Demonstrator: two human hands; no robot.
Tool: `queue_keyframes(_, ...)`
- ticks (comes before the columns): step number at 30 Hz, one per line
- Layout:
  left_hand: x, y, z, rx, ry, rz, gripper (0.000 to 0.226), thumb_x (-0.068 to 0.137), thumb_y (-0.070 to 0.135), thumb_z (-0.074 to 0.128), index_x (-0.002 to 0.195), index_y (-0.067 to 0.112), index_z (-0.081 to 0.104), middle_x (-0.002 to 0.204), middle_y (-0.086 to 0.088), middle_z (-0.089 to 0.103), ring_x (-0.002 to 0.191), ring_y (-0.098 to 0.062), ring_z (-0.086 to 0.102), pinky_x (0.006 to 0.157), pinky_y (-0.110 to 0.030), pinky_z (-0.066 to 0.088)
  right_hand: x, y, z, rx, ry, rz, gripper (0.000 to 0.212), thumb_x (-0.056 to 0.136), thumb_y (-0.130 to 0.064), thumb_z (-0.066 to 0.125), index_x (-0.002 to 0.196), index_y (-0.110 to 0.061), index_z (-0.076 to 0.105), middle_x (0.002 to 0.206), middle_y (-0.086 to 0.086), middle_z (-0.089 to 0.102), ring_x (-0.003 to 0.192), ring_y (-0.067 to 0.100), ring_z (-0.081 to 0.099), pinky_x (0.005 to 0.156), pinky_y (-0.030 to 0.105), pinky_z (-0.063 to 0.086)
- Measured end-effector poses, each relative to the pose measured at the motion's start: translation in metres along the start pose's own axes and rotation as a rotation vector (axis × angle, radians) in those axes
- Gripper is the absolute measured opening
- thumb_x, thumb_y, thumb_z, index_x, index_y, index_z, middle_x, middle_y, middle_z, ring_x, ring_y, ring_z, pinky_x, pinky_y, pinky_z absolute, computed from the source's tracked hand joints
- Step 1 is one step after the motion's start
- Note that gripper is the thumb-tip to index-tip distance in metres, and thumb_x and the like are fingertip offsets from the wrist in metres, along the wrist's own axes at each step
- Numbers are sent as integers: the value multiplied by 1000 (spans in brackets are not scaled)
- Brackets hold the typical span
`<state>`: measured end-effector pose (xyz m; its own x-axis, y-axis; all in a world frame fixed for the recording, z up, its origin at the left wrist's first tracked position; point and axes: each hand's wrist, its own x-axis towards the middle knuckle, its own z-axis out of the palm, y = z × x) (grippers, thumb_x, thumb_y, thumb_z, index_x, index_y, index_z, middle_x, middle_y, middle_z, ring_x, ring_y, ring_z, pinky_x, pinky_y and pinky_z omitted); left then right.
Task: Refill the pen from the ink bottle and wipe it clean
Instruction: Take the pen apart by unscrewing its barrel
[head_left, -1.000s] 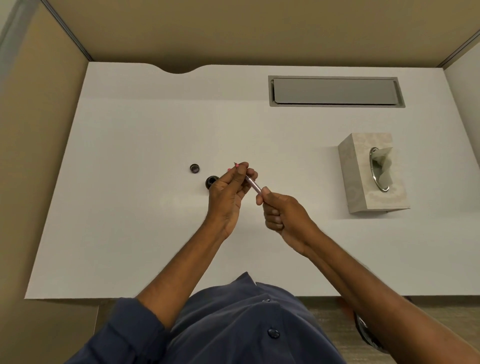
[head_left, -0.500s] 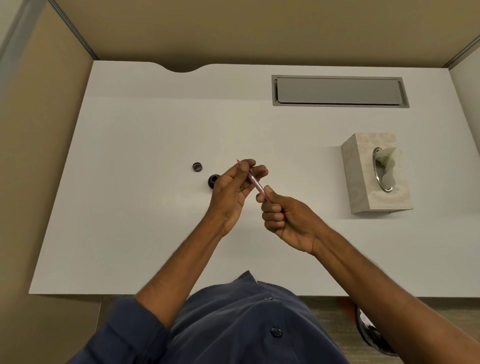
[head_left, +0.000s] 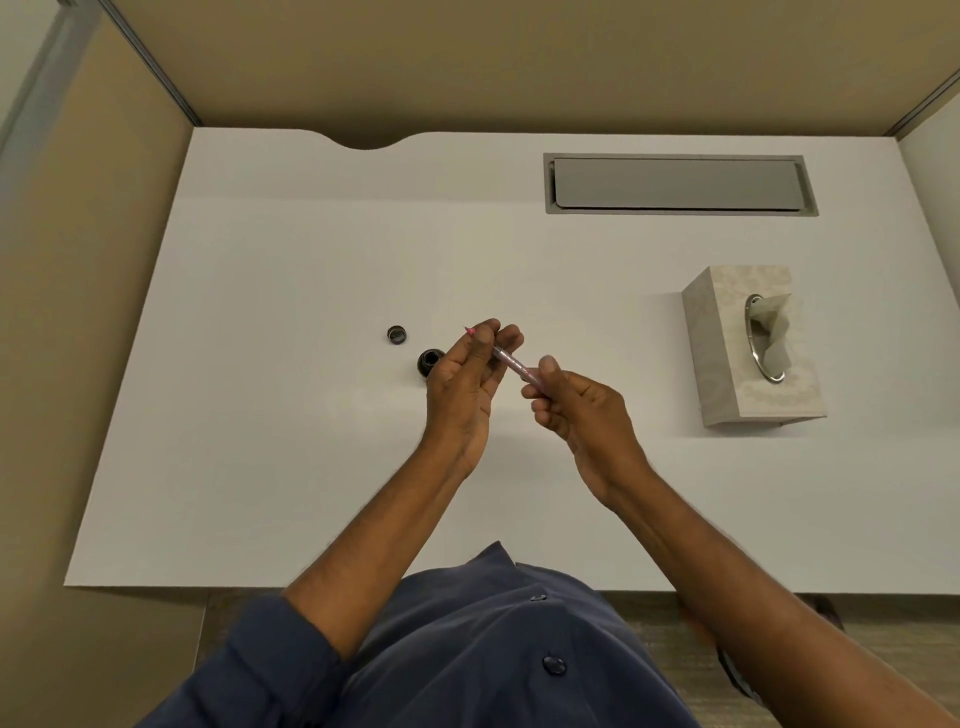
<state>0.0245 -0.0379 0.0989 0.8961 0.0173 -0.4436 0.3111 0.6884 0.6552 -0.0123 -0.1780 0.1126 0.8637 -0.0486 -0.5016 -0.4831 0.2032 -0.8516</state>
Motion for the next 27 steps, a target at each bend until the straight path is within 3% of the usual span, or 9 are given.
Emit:
queue_keyframes(2,1,-3,-4,-43,10,-34,16,102,12,56,112,6,68,106,-9,79,108,-21,73,88,-26,58,1,2,-2,8,37,-33,10,94,-19,76,102,-20,82,94,0,79,84,11,70,88,29,60)
queue_keyframes(4,3,-6,-7,-83,18,-77,18,103,13,56,115,7,68,111,-9,78,111,-21,72,92,-28,58,3,2,-4,-30,78,-78,19,88,-6,79,98,-22,81,99,-4,81,93,9,73,90,27,57)
queue_keyframes(9,6,-9,-13,-177,42,-154,22,100,13,57,117,5,68,117,-8,76,116,-21,70,110,-35,47,11,2,-6,231,97,7,13,92,-6,75,104,-11,78,102,0,80,104,15,73,98,29,59)
queue_keyframes(14,4,-8,-13,-238,45,-183,22,102,9,54,120,3,65,115,-9,77,110,-21,73,101,-34,54,10,6,-8,172,122,-12,28,89,8,73,109,-11,74,106,2,78,100,16,72,96,28,60)
queue_keyframes(17,3,-6,-12,-269,83,-203,22,101,8,56,120,1,65,114,-12,76,108,-23,74,106,-39,51,12,3,-8,178,108,-23,31,87,5,76,112,-13,74,110,3,77,101,14,73,93,24,60)
queue_keyframes(20,2,-6,-12,-315,76,-219,23,102,8,54,121,1,64,117,-13,75,109,-23,73,104,-37,53,13,2,-6,264,97,59,16,94,-10,73,110,-9,74,107,7,76,102,19,74,89,25,62)
queue_keyframes(22,2,-6,-12,-337,58,-226,25,103,8,52,124,2,63,119,-13,75,111,-22,72,100,-35,55,13,6,-6,230,100,117,17,97,-20,71,108,-8,76,104,8,77,99,21,76,82,22,62)
queue_keyframes(27,2,-5,-12,-286,64,-213,24,103,9,52,123,5,63,114,-10,77,110,-22,72,101,-36,55,10,11,-12,113,89,89,11,94,-7,73,102,-12,79,93,5,79,86,16,73,79,21,61)
